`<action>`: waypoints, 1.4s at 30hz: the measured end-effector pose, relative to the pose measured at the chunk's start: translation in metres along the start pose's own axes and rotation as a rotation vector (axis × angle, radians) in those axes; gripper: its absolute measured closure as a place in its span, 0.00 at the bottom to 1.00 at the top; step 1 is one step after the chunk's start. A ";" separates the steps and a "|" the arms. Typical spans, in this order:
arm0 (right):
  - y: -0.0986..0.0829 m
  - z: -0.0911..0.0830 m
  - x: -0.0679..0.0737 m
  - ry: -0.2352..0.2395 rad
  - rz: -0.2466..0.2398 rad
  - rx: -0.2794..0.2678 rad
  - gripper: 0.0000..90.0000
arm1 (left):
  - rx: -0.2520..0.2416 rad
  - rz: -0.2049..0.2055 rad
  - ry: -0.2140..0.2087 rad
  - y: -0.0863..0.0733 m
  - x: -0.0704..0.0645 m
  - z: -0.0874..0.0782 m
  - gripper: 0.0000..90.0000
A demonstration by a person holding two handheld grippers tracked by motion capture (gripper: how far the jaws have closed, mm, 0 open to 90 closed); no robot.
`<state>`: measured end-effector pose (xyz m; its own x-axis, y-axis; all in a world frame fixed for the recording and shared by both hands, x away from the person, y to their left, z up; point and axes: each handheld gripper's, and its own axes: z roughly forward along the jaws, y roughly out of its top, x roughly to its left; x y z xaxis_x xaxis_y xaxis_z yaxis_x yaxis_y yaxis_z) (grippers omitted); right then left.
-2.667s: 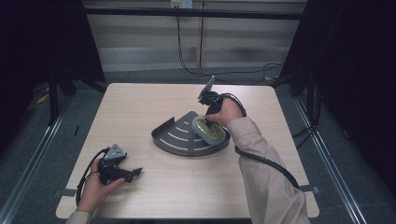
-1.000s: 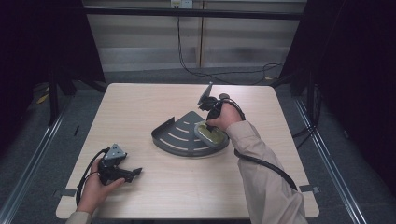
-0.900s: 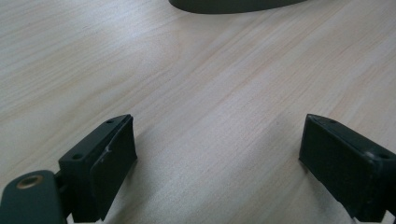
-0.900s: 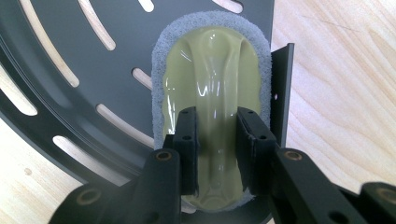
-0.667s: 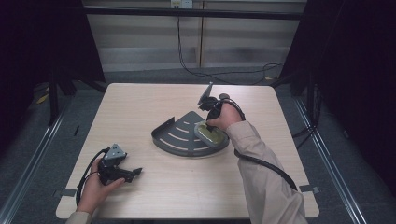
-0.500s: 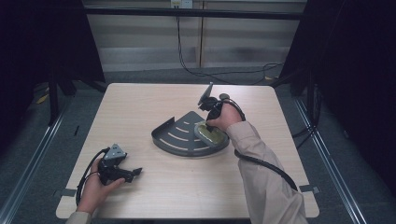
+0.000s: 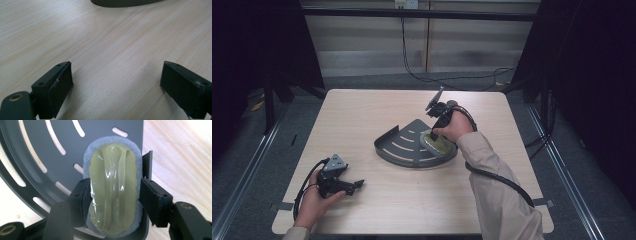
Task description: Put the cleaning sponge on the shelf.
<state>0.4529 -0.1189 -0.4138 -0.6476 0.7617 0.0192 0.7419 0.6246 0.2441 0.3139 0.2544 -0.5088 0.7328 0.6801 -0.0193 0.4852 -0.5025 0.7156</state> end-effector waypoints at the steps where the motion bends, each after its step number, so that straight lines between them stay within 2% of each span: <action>1: -0.001 -0.001 0.000 -0.002 -0.004 -0.008 0.44 | 0.000 0.000 0.000 0.000 0.000 0.000 0.11; 3: -0.002 -0.002 -0.001 0.001 -0.019 -0.028 0.40 | 0.000 -0.001 -0.001 0.000 0.000 0.000 0.11; 4: -0.003 -0.003 0.000 0.009 -0.011 -0.028 0.38 | 0.000 0.000 -0.001 0.000 0.000 0.000 0.11; 11: -0.009 -0.008 -0.002 0.013 -0.039 -0.052 0.33 | -0.002 0.000 -0.005 0.000 0.000 0.000 0.11; 21: -0.021 -0.017 -0.004 0.020 -0.074 -0.065 0.30 | 0.000 0.008 -0.002 0.000 0.001 0.000 0.11; 38: -0.050 -0.034 -0.010 0.050 -0.073 -0.082 0.27 | -0.003 0.007 0.001 0.000 0.000 0.000 0.11; 40: -0.054 -0.036 -0.011 0.047 -0.085 -0.089 0.27 | -0.002 0.008 0.000 0.000 0.000 0.000 0.11; 41: -0.056 -0.038 -0.011 0.048 -0.070 -0.084 0.27 | -0.003 0.007 0.001 0.000 0.000 0.000 0.11; 42: -0.058 -0.038 -0.012 0.050 -0.083 -0.092 0.27 | -0.002 0.008 0.001 0.000 0.000 0.000 0.11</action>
<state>0.4112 -0.1710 -0.3909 -0.7154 0.6974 0.0429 0.6680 0.6646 0.3347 0.3143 0.2546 -0.5089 0.7363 0.6765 -0.0128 0.4780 -0.5067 0.7175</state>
